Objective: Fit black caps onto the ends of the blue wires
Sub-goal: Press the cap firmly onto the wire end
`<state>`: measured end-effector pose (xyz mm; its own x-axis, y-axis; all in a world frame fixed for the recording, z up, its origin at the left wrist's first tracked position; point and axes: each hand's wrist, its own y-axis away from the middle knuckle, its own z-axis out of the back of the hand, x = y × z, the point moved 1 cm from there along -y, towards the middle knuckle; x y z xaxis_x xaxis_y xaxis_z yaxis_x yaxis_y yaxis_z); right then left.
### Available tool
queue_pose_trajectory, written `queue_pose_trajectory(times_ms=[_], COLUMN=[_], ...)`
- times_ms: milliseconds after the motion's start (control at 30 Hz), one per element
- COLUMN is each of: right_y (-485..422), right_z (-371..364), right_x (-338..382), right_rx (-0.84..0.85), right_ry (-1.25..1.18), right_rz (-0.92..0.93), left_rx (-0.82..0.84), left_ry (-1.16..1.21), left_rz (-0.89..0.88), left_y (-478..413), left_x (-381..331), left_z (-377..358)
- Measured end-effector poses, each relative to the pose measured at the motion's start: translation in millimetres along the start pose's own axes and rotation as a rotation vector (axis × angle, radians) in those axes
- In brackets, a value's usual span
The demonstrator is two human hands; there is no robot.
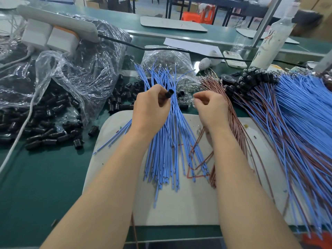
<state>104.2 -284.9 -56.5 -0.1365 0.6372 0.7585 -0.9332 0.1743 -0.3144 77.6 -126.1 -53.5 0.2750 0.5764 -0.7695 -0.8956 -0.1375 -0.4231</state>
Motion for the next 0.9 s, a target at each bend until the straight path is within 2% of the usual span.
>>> queue_pose_trajectory(times_ms=[67, 200, 367, 467, 900], right_y=[0, -1, -2, -3, -3], right_z=[0, 5, -5, -7, -5], right_x=[0, -3, -6, -5, -2], right_rx=[0.0, -0.09, 0.069, 0.093, 0.116], right_ry=[-0.043, 0.077, 0.296, 0.361, 0.294], right_rz=[-0.013, -0.006, -0.021, -0.029, -0.099], left_rx=[0.004, 0.007, 0.009, 0.016, 0.024], left_ry=[0.004, 0.006, 0.004, 0.002, 0.032], left_rz=[0.002, -0.003, 0.005, 0.011, 0.017], left_y=[0, 0, -1, -1, -2], left_x=[0, 0, -1, -2, 0], left_z=[0, 0, 0, -1, 0])
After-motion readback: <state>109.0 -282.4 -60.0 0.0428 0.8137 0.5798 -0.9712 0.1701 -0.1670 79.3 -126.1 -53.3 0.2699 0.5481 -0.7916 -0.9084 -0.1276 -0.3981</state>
